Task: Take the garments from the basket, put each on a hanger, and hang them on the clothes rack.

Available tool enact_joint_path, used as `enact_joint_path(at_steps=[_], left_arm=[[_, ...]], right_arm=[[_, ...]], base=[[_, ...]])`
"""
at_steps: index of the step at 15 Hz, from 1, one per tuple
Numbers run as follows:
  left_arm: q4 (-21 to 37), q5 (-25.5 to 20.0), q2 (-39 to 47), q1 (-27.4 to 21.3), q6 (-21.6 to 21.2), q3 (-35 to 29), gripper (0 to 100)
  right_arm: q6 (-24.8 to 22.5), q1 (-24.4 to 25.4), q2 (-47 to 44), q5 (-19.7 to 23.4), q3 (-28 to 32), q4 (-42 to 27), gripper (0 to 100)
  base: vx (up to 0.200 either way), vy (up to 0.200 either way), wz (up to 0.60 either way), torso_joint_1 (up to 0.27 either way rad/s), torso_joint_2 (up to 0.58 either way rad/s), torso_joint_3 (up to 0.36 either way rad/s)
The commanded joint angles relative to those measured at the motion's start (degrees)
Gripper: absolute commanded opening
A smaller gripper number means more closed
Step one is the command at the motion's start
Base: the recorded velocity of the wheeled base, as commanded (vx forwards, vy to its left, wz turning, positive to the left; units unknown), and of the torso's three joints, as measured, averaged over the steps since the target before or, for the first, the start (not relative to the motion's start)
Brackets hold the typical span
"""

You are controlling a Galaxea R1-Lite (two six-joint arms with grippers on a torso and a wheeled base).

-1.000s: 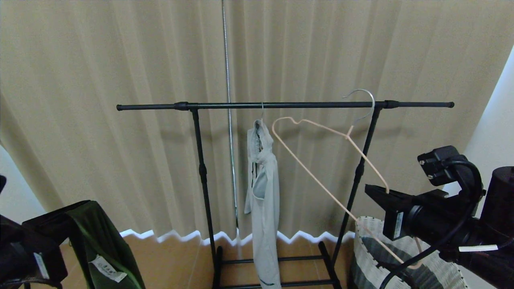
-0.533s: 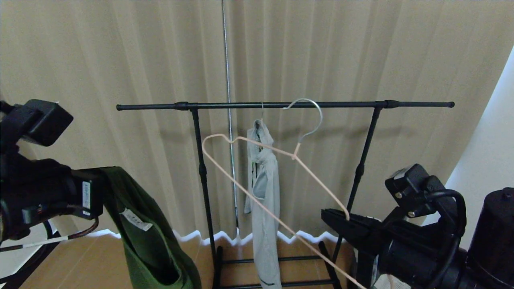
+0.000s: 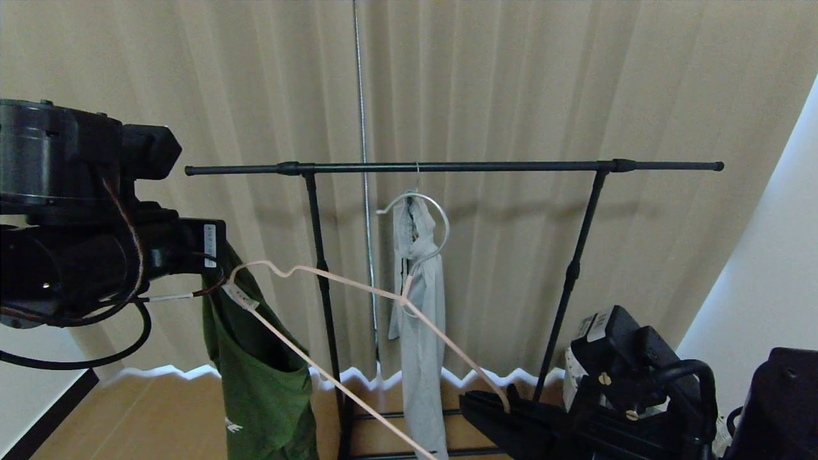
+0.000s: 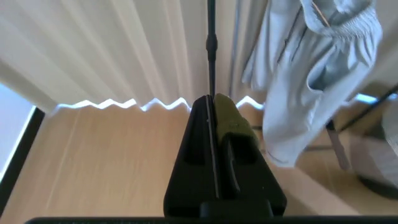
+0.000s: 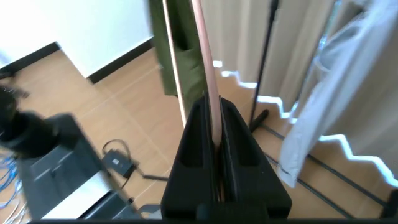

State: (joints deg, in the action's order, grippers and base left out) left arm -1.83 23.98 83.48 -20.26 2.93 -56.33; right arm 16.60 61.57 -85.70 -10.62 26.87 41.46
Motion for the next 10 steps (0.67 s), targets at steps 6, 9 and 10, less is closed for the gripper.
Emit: enact_joint_path(at_steps=[6,9,10], left_arm=[[-0.19,0.98,1.95,-1.36,0.15,0.26,0],[-0.02,1.25,1.33,-2.59,0.68,0.35,0],[0.16,1.77,1.07,-2.59,0.68,0.35,0]], right_arm=[[-0.17,0.56,-1.14,0.25,0.2,2.49,0],[-0.26,0.04,-4.65,0.16,2.22,2.66,0],[-0.26,-0.58,-5.79,0.07,3.01,3.01,0]], base=[[0.0,0.0,0.0,0.0,0.0,0.0],[0.0,0.0,0.0,0.0,0.0,0.0],[0.0,0.0,0.0,0.0,0.0,0.0]])
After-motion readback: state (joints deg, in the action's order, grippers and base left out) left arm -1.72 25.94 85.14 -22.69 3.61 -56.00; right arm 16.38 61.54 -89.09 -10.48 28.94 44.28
